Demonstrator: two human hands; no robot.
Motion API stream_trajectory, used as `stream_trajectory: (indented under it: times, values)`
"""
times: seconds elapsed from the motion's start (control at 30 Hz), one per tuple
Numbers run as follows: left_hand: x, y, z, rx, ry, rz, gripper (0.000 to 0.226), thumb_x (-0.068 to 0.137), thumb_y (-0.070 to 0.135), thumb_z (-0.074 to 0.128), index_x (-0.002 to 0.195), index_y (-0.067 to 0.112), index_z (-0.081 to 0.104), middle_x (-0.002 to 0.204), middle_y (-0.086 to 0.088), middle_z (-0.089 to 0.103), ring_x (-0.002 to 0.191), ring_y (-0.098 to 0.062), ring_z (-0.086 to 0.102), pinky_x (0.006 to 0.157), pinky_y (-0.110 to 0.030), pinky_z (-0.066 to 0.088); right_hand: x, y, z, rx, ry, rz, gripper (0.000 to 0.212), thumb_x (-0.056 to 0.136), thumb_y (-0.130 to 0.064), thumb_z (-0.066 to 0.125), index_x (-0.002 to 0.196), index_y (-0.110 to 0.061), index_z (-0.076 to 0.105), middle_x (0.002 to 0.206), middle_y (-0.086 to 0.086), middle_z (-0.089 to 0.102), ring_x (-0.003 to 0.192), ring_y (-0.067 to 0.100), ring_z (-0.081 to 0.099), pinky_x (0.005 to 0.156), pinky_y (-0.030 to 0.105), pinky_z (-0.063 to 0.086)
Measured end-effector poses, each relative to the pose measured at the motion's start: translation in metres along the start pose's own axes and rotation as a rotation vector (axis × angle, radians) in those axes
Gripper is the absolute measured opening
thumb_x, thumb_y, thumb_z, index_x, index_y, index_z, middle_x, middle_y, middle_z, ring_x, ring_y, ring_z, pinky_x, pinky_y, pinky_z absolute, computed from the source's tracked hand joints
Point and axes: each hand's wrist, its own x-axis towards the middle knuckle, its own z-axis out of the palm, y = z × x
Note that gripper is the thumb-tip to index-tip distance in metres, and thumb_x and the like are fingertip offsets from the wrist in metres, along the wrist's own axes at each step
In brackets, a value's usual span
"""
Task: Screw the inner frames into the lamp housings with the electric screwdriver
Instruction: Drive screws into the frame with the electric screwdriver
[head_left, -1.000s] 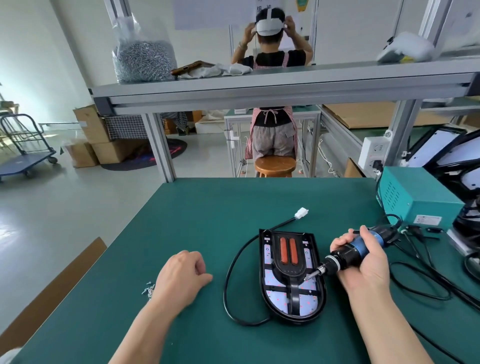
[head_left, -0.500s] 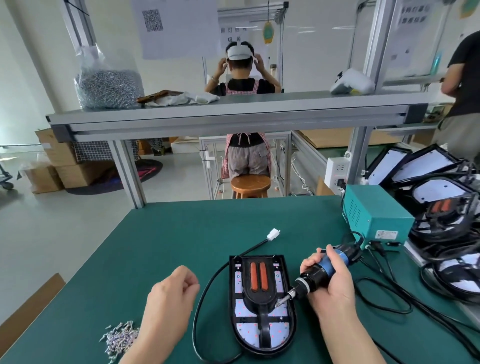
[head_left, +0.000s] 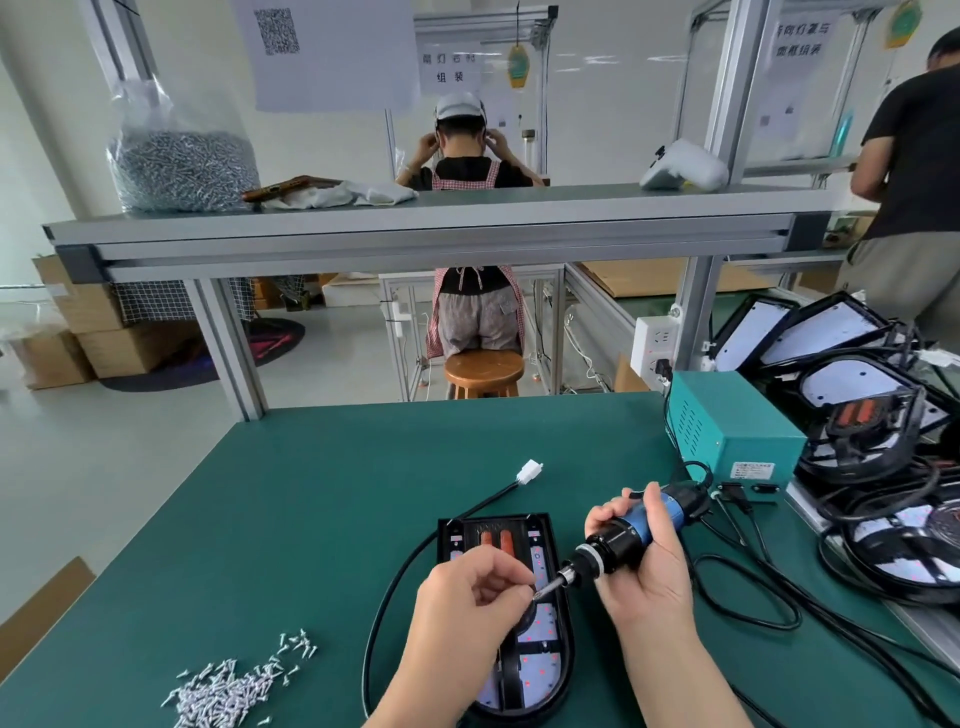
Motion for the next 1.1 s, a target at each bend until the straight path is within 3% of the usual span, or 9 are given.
stream_trajectory:
  times: [0.33,0.63,0.87,1.1]
  values:
    - [-0.014,-0.006,0.006,0.003,0.113,-0.036,0.028,0.083,0.0,0.077,0.069,0.025,0.075,0.07,0.005,0.074,0.062,-0.002,0.065,0.067,-0.015,0.052,0.0,0.006,0.0,-0.058,-0.016,-0.047,0.023,0.088,-0.031,0.069,0.093,-0.014,0.054,0.067,-0.003,0.055,0.054,0.007,0.056,0.06,0.022,0.054]
    - [-0.021,-0.011,0.013,0.157,0.225,0.112,0.027,0.082,-0.004,0.074,0.072,0.021,0.074,0.068,0.002,0.069,0.064,-0.003,0.062,0.062,-0.011,0.048,0.003,0.009,-0.003,-0.097,0.013,-0.05,0.021,0.094,-0.029,0.068,0.092,-0.014,0.053,0.064,-0.002,0.056,0.051,0.008,0.056,0.055,0.022,0.055]
    - [-0.02,-0.015,0.017,0.26,0.277,0.215,0.025,0.081,-0.004,0.075,0.074,0.021,0.072,0.068,0.009,0.064,0.067,-0.009,0.06,0.061,-0.017,0.049,0.005,0.009,-0.005,-0.117,0.037,-0.014,0.022,0.093,-0.03,0.069,0.089,-0.016,0.053,0.065,-0.002,0.055,0.054,0.01,0.054,0.055,0.022,0.055]
    - [-0.02,-0.015,0.017,0.652,0.333,0.647,0.038,0.054,-0.021,0.082,0.067,0.011,0.066,0.061,0.003,0.055,0.053,-0.019,0.051,0.048,-0.028,0.044,0.004,0.012,-0.003,-0.093,0.067,0.016,0.021,0.094,-0.026,0.068,0.088,-0.015,0.051,0.069,-0.002,0.053,0.053,0.008,0.052,0.054,0.021,0.052]
